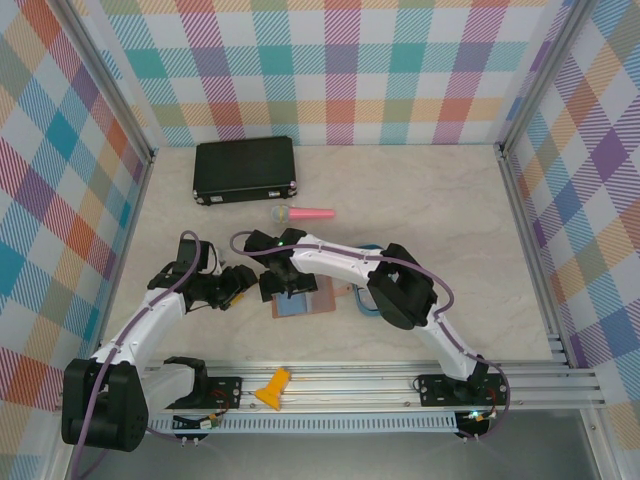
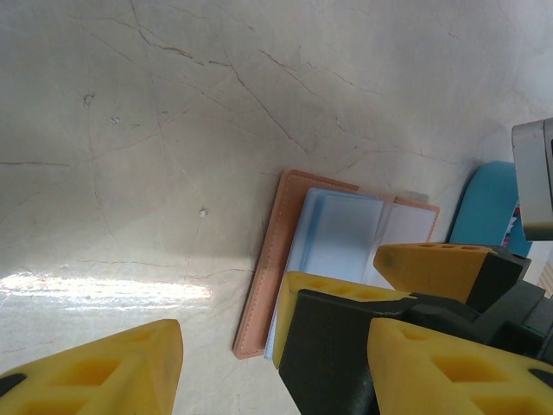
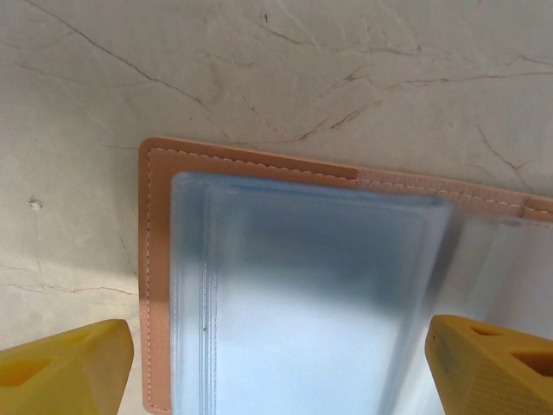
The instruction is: Put the credit cards into the card holder
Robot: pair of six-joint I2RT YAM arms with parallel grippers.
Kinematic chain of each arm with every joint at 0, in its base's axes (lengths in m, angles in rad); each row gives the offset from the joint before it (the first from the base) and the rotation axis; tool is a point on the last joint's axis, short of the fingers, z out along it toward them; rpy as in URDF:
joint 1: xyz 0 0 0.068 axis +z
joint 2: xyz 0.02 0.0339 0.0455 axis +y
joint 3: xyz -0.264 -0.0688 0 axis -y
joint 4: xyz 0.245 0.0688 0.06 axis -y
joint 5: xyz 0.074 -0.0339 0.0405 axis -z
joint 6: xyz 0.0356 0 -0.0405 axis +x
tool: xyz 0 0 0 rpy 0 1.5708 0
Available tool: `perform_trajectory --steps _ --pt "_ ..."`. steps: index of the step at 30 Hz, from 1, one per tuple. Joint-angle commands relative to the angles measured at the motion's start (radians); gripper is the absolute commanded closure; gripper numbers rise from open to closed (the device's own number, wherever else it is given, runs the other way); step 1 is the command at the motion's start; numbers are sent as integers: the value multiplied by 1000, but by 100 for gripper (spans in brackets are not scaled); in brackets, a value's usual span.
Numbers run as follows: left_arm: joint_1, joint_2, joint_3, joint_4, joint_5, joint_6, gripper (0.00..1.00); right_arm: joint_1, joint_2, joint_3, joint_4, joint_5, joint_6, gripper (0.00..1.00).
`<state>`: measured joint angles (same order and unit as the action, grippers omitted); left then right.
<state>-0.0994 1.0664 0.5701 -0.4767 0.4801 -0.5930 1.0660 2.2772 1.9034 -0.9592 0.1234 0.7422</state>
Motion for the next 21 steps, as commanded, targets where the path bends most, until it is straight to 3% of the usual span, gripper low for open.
perform_trajectory --steps 1,8,21 --pt "13 0 -10 -13 2 6 41 5 22 27 -27 7 0 12" --pt "13 4 -12 -6 10 16 41 5 -27 -21 9 -8 -1 12" --pt "7 19 -49 79 95 -10 41 -66 -352 -430 319 -189 43 13"
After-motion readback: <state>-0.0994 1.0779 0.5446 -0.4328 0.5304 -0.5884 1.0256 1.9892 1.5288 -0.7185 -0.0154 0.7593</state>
